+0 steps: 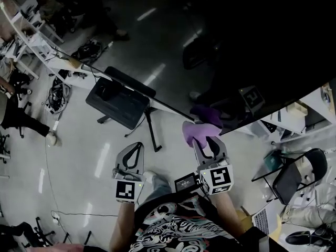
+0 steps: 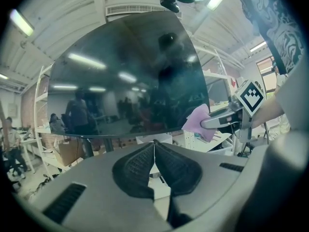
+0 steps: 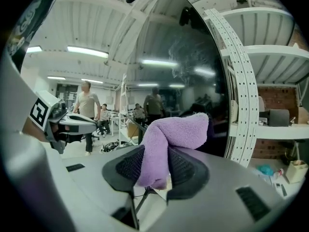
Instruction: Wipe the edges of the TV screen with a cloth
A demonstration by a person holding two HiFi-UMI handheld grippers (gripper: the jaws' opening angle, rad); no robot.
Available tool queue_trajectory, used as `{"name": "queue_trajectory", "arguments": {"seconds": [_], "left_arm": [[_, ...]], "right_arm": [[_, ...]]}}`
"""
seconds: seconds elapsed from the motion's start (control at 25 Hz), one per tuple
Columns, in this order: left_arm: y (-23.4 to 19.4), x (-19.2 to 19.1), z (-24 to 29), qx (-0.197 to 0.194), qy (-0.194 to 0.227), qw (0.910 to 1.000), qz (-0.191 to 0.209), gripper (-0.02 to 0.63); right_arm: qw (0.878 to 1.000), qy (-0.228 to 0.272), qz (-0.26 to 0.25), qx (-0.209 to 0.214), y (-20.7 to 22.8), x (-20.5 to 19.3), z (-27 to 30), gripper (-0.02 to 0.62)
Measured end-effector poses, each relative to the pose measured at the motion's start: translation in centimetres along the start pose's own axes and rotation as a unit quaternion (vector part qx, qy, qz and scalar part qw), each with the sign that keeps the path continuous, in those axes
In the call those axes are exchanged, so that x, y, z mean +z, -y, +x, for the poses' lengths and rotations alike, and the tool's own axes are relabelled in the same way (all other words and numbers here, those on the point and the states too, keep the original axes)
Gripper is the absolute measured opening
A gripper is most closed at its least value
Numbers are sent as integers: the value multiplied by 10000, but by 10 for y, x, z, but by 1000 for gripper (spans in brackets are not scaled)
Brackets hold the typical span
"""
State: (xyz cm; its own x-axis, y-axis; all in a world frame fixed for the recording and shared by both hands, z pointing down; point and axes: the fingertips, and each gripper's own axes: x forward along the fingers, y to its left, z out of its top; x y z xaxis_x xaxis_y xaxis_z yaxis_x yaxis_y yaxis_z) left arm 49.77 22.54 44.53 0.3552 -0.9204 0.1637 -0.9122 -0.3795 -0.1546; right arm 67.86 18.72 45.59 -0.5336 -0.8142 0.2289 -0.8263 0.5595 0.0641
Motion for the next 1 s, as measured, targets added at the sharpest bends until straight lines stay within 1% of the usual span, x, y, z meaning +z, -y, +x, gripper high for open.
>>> {"name": "queue_trajectory", "arguments": {"seconds": [0.16, 0.28, 0.44, 0.64, 1.0], "left_arm": [[-14, 0, 1, 131, 219, 9995, -194, 17], [-23, -6, 0, 147, 69, 9998, -152, 17], [-38, -5, 3, 251, 246, 9989, -304, 17], [-61, -11, 9, 314, 245, 9985, -369, 17], [-103, -14, 14, 382, 395, 9975, -440, 17]], "right_arm": [[10000, 4, 58, 59, -7, 4, 11, 149], [9999, 9, 54, 99, -13, 6, 18, 149], [9999, 5, 76, 120, -19, 9, 31, 149], [9998, -17, 115, 141, -28, 13, 51, 149], [9997, -48, 137, 179, -48, 24, 85, 149]]}}
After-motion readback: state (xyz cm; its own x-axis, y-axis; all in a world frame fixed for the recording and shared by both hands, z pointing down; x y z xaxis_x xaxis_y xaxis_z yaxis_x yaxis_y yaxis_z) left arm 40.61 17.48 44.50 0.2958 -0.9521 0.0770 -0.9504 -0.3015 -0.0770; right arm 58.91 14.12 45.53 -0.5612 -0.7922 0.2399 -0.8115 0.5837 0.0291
